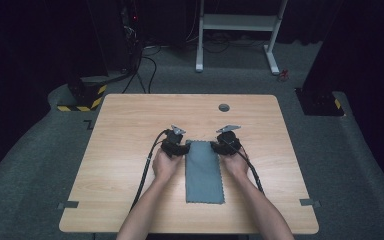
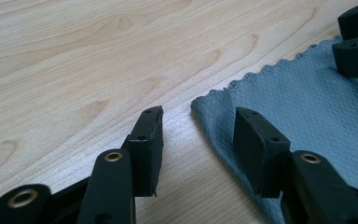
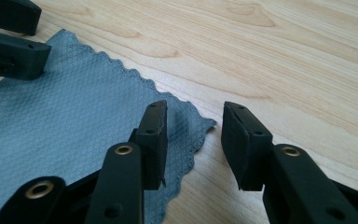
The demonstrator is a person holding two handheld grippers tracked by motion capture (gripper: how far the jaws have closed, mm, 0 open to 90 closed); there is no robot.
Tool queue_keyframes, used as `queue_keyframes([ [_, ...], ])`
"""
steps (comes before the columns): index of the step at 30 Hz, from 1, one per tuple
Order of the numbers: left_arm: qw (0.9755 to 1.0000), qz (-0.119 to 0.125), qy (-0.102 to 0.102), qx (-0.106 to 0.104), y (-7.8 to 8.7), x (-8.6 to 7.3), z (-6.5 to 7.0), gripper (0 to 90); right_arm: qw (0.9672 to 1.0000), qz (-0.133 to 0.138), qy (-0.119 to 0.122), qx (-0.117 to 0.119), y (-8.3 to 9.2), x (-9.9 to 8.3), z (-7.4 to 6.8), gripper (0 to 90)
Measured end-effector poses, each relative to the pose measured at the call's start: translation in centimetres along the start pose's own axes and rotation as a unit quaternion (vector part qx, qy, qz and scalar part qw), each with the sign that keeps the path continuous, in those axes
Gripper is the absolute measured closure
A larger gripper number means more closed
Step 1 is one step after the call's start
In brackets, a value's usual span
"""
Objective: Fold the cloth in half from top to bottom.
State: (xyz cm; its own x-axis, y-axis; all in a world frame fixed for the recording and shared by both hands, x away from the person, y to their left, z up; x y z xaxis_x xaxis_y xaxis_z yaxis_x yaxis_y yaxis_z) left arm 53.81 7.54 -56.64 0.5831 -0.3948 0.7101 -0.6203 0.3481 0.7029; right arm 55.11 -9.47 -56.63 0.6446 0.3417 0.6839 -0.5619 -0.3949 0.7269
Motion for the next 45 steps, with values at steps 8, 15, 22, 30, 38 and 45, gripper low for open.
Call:
queue_keyframes([
  [8,0.9998,0.002,-0.007,-0.016,-0.1,0.2,0.5,71.3,0.9995,-0.010,-0.003,0.030,-0.1,0.2,-0.4,83.5],
  [15,0.9987,0.000,0.010,-0.049,-0.2,0.3,0.7,87.9,0.9990,-0.012,-0.012,0.040,-0.1,0.2,-0.4,88.9],
  [22,0.9975,-0.004,0.006,-0.071,-0.1,0.5,0.5,89.0,0.9992,0.003,-0.003,0.039,0.8,0.7,-0.5,89.8],
  [30,0.9968,0.023,0.002,-0.076,1.1,1.6,0.2,89.1,0.9988,0.020,0.002,0.045,2.1,1.4,-0.5,89.8],
  [38,0.9964,0.037,-0.018,-0.075,2.0,4.0,0.2,89.1,0.9978,0.046,-0.013,0.046,3.2,2.4,0.3,89.9],
  [45,0.9966,0.036,-0.010,-0.073,2.3,4.8,-0.1,88.9,0.9976,0.054,-0.010,0.043,4.2,3.6,0.5,89.9],
])
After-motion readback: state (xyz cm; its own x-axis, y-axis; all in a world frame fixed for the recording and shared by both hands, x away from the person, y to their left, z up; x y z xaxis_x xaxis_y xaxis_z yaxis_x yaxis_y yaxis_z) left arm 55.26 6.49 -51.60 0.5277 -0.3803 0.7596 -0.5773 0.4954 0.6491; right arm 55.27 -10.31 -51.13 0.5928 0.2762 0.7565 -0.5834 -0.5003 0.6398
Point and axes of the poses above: each handheld gripper's, and its own axes: y roughly backward along the jaws, x roughly out of its top, z roughly to its right, the point moved 7 cm from there along -y, roughly forward along the jaws, and after that the axes turned 5 degrees about -y, right-handed, at the moved point
